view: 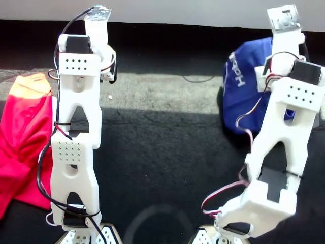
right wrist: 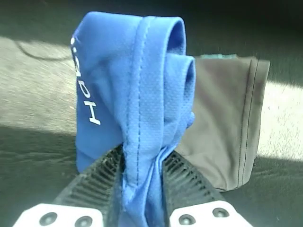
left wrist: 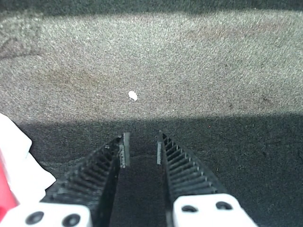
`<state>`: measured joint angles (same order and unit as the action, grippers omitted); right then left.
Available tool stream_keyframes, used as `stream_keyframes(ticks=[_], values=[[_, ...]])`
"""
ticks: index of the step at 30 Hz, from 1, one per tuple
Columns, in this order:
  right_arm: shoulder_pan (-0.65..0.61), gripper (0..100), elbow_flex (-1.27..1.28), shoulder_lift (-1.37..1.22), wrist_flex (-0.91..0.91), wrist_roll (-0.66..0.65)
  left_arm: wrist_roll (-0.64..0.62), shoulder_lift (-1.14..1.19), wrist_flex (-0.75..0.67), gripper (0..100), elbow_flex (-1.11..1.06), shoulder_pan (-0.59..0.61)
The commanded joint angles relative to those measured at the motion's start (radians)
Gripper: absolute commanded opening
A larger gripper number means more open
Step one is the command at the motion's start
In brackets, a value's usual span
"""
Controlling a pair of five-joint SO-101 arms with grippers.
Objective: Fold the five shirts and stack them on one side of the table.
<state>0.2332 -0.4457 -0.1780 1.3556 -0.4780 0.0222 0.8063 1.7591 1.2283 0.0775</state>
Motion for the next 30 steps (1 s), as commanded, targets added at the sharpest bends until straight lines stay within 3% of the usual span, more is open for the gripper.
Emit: stream_keyframes(ticks=[1,7,16,24,30], values=[[0.09,0.6,-0.025,-0.107,-0.111,-0.071,-0.009,-0.077,0.003,11,0.03,0.012],[0.185,0.6,-0.085,-0.283,-0.298,-0.172,-0.008,-0.077,0.003,11,0.03,0.012],[0.239,0.6,-0.509,-0.539,-0.295,-0.175,-0.005,-0.077,0.003,11,0.03,0.012],[0.239,1.3,-0.599,-0.69,-0.295,-0.176,-0.005,-0.077,0.003,11,0.03,0.012],[0.239,26.5,-0.648,-0.682,-0.214,-0.17,-0.005,-0.077,0.003,11,0.03,0.012]])
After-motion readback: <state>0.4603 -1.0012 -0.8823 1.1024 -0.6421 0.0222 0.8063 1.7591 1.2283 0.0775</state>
